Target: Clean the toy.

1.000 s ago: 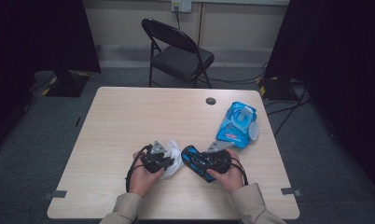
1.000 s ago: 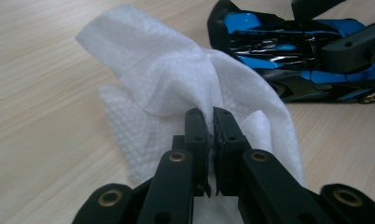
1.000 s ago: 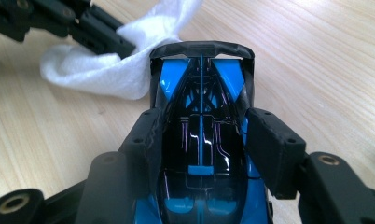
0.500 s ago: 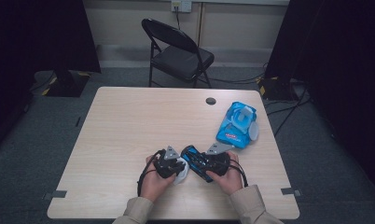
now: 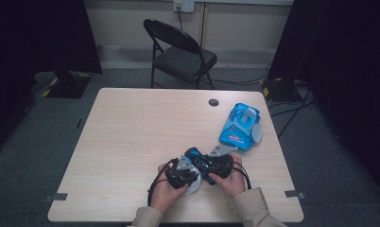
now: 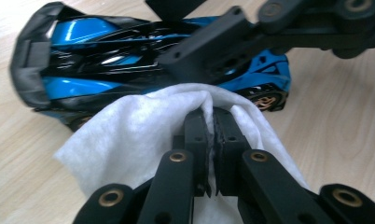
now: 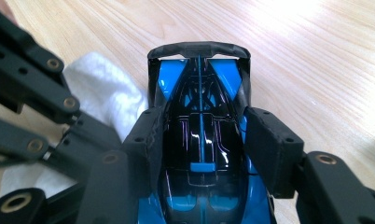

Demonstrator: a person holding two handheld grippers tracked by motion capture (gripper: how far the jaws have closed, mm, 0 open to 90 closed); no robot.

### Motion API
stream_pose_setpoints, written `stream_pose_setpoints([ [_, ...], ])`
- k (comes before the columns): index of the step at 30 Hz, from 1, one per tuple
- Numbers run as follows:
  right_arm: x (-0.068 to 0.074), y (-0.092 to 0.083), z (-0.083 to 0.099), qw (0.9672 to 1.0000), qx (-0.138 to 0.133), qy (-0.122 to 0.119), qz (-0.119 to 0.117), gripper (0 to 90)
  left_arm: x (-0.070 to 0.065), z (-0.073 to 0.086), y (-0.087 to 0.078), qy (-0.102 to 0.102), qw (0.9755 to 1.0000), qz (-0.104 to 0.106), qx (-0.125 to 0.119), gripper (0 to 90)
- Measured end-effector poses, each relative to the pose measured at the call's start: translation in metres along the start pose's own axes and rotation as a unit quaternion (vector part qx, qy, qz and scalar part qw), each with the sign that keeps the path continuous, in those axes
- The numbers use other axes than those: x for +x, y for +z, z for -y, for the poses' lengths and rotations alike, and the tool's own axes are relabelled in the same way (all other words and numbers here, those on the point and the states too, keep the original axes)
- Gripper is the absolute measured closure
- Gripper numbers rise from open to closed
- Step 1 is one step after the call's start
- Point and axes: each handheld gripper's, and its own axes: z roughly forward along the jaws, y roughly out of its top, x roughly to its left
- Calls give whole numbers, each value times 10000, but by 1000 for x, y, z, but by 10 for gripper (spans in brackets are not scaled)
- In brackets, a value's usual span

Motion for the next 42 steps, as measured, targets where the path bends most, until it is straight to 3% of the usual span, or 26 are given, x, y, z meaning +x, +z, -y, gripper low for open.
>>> stream_pose_setpoints([
  [7, 0, -1, 0, 10000, 15, 5, -11, 479, -13, 0, 3, 37, 10000, 13, 9, 861],
  [9, 0, -1, 1, 10000, -1, 10, -16, 479, -16, 1, 4, -68, 9998, 168, -49, 862],
  [18, 0, -1, 0, 10000, 22, 2, -8, 479, -30, 0, 9, 95, 9996, 258, -51, 863],
  [24, 0, -1, 0, 10000, 14, -4, -16, 479, -43, -2, 16, 124, 9986, 505, -68, 863],
  [28, 0, 0, 0, 10000, 6, 2, -16, 479, -52, -4, 20, 322, 9976, 610, -37, 863],
  [32, 0, 0, 1, 10000, -14, 4, -9, 479, -57, -6, 23, 374, 9966, 728, -48, 862],
  [36, 0, -1, 2, 10000, -33, 1, -14, 479, -55, -8, 17, 402, 9963, 747, -92, 863],
  [42, -1, 0, 2, 10000, -63, 36, -46, 479, -45, -13, -9, 463, 9967, 634, -194, 863],
])
